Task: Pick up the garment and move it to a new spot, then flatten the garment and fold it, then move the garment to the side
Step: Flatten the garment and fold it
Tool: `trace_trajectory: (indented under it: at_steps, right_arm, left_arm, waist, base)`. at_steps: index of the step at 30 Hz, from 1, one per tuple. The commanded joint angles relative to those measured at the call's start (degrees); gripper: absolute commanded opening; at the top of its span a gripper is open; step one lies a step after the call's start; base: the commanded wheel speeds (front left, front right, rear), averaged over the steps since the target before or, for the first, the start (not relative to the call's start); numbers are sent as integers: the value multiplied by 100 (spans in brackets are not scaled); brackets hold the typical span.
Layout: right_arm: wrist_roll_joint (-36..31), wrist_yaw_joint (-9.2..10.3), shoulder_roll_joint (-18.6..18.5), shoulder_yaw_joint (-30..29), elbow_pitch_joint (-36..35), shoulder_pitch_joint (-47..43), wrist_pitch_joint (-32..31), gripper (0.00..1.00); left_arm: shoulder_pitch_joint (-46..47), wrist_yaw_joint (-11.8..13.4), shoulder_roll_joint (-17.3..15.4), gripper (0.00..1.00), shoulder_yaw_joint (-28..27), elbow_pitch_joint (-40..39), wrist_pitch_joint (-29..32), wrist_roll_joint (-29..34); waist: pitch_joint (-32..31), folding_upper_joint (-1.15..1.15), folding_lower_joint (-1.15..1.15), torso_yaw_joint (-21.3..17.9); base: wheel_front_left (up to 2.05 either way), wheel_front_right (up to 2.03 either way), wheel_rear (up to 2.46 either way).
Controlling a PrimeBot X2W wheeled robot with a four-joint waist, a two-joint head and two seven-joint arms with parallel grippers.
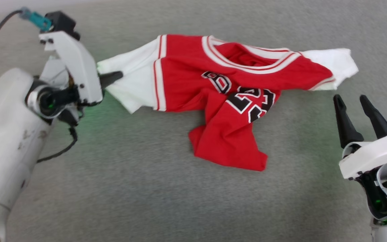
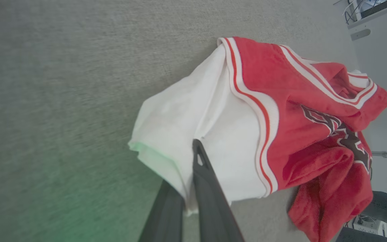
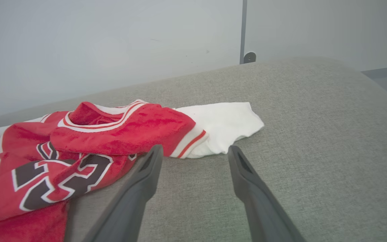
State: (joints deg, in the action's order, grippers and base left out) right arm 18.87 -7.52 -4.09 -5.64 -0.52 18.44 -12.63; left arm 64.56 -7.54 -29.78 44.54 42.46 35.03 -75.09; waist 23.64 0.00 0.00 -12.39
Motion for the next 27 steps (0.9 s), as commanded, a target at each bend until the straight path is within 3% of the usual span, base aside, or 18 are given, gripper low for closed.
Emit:
trace_trajectory:
  at_steps: [1, 5, 10, 11, 12, 13, 14, 15, 21, 27]
  right_arm:
    - [-53, 6, -42, -84, -81, -128, -78, 100]
    - [-81, 6, -52, -152, -204, -257, -244, 100]
    - [-75, 6, -141, -88, -274, -374, -401, 100]
    - [-87, 6, -187, -58, -264, -417, -431, 100]
    - [-87, 6, -187, -58, -264, -417, -431, 100]
    - [-107, 6, -236, -28, -260, -438, -443, 100]
    - [-100, 6, -274, -5, -257, -428, -459, 100]
    - [-124, 6, -326, 41, -254, -424, -481, 100]
    - [-232, 6, -824, 462, -185, -496, -588, 100]
    - [-146, 6, -1686, 1046, -108, -427, -732, 100]
  left_arm:
    - [-183, 15, -125, 0, 12, -77, -22, -19]
    - [-401, 15, -364, 0, 81, -157, -77, 81]
    - [-690, 15, -404, 0, 65, -238, -273, 23]
    - [-733, 15, -386, 15, 50, -244, -336, 7]
    - [-733, 15, -386, 15, 50, -244, -336, 7]
    - [-769, 15, -363, 35, 45, -240, -393, 4]
    - [-786, 15, -358, 73, 47, -256, -481, 45]
    - [-811, 15, -366, 100, 52, -263, -583, 82]
    - [-1082, 14, -516, 100, 238, -520, -1447, 574]
    - [-1559, 66, -590, 100, 273, -1034, -3030, 1216]
  waist:
    - [-557, 0, 0, 683]
    - [-640, 0, 0, 828]
    - [-685, 0, 0, 872]
    - [-695, 0, 0, 877]
    - [-695, 0, 0, 877]
    - [-707, 0, 0, 881]
    - [-716, 0, 0, 881]
    - [-725, 0, 0, 876]
    - [-852, 0, 0, 889]
    - [-942, 0, 0, 1053]
  base:
    - [0, 0, 0]
    - [0, 0, 0]
    - [0, 0, 0]
    - [0, 0, 0]
    - [0, 0, 0]
    - [0, 0, 0]
    - [0, 0, 0]
    - [0, 0, 0]
    - [0, 0, 0]
    - [0, 0, 0]
